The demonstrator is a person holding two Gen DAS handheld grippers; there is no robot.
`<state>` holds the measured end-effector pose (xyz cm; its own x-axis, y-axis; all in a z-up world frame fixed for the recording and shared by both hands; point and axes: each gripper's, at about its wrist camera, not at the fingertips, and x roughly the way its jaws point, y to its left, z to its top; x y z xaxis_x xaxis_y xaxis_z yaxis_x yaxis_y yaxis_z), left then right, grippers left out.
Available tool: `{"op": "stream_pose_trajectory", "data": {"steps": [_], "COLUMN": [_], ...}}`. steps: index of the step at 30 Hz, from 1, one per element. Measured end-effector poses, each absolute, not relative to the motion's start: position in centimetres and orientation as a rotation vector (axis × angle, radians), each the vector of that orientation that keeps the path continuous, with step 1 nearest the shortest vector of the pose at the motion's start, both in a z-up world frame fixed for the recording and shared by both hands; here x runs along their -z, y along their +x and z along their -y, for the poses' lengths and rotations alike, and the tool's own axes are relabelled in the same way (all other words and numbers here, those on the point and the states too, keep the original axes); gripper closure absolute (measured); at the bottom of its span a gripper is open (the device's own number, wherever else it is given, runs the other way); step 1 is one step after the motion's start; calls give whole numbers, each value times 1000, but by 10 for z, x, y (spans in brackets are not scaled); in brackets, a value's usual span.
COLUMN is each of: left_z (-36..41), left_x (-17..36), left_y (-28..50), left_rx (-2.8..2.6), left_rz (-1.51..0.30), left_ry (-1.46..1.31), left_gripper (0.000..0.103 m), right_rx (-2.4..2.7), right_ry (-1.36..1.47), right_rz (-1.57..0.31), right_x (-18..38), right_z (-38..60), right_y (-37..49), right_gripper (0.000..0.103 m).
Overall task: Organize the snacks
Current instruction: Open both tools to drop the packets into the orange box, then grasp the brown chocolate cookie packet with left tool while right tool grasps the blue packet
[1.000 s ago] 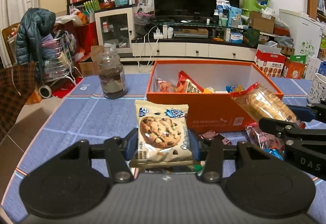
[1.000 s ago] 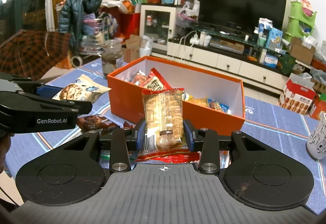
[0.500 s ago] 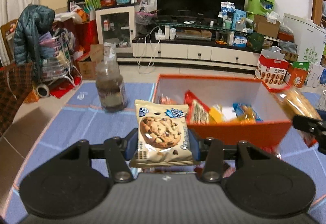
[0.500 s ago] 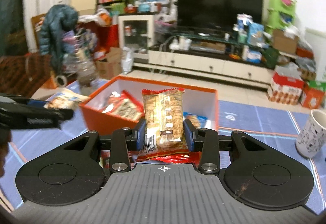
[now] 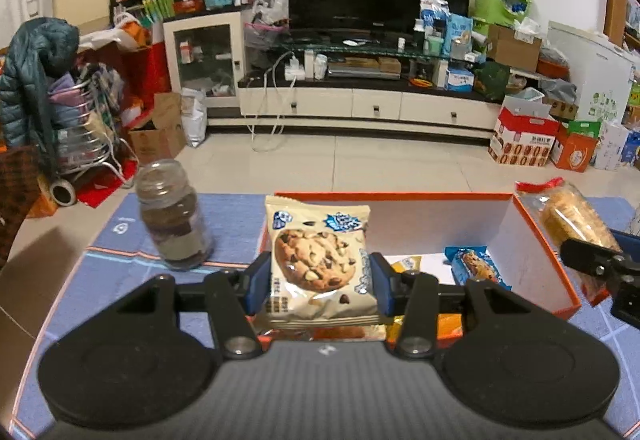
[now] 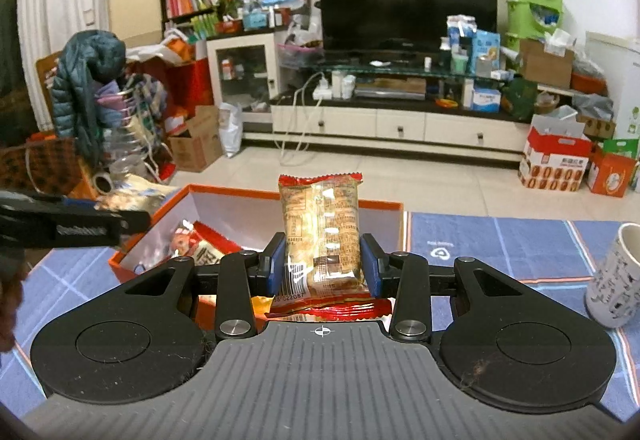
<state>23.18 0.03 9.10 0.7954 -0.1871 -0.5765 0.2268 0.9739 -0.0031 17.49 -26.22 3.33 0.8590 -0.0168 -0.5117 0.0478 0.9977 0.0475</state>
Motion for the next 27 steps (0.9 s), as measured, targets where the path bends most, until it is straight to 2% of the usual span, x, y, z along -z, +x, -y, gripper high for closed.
{"op": "stream_pose_trajectory", "data": {"steps": [7,8,10,12,18,19,21,23,27], "left_z": [34,39,46,40,-22,-38,-69,-90,-119], "left_x": [-80,-77,-69,-70,-94,-96,-92,-84,-57], "left_y": [255,261,268,260,195,181,153,132,110], "left_rx": [266,279,286,265,254,233,189,135,66], "left_rz": [-636,-643,-653,-643,-548,-541,-525,-529,-580], "left_ry": [55,53,63,72,62,51,20,0,-50], "left_gripper": [56,53,35,24,20,16,10,9,9], "right_rx": [27,27,33,52,77,89,97,128,127], "right_ry": [82,73,50,42,127,136,155,187,208], "right_rz": [-569,-579,-622,-645,-531,-525,-520,-524,-573], "right_x": [-28,-25,-17,-11,-29,-30,-29,-23,-4], "right_z": [264,262,259,260,279,282,285,288,281], "right_y": [213,218,231,235,161,145,116,85,45], "right_gripper": [79,79,76,64,57,56,44,37,37]}}
